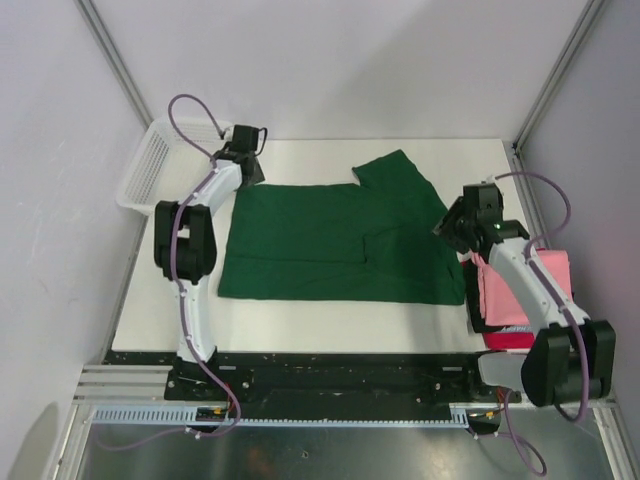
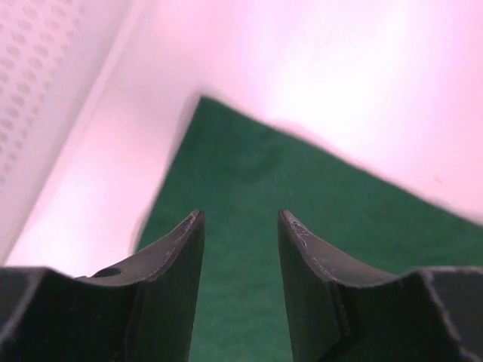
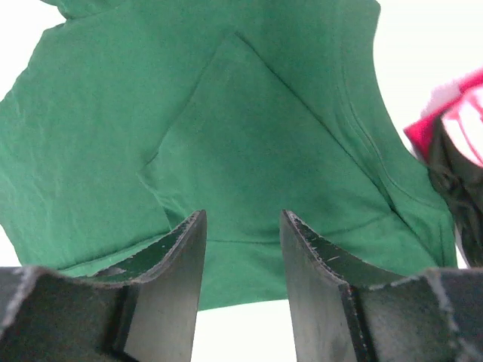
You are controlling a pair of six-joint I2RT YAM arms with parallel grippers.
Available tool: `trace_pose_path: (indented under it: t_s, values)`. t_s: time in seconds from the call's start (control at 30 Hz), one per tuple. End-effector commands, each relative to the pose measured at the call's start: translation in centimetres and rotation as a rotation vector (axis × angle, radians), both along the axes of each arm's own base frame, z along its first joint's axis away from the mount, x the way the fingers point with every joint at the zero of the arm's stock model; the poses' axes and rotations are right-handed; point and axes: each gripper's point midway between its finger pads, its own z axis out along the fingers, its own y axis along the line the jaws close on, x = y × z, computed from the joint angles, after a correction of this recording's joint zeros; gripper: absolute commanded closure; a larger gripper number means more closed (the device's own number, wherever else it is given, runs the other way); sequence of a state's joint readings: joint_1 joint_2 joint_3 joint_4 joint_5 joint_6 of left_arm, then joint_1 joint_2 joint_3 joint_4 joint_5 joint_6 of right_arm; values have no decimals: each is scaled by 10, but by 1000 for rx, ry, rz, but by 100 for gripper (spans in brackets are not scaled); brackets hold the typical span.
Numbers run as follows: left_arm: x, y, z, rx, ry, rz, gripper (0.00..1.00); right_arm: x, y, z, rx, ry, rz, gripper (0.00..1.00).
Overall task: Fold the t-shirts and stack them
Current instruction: Fold the flattened tshirt in 1/3 of the way, then grap the side of the flattened tshirt furthest away from the robot with both arms
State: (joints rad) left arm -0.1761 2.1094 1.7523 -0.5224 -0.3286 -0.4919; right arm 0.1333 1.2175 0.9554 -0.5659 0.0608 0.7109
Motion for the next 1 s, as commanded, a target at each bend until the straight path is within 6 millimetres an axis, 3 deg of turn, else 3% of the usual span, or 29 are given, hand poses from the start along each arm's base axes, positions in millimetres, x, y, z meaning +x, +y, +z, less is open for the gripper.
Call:
trace_pose_path:
  t_s: [0.0, 0.37, 0.77, 0.97]
  values:
    - [30, 28, 17, 188, -32, 5, 52, 38, 12, 14, -9, -72, 85, 51]
    - [67, 47, -14, 298, 28, -38, 51, 69, 25, 7, 18, -89, 160, 51]
    - [74, 46, -37, 182, 78, -136, 47, 78, 34, -9, 45, -60, 196, 52]
    - [74, 51, -42, 153, 93, -115, 50, 77, 35, -17, 44, -37, 208, 52]
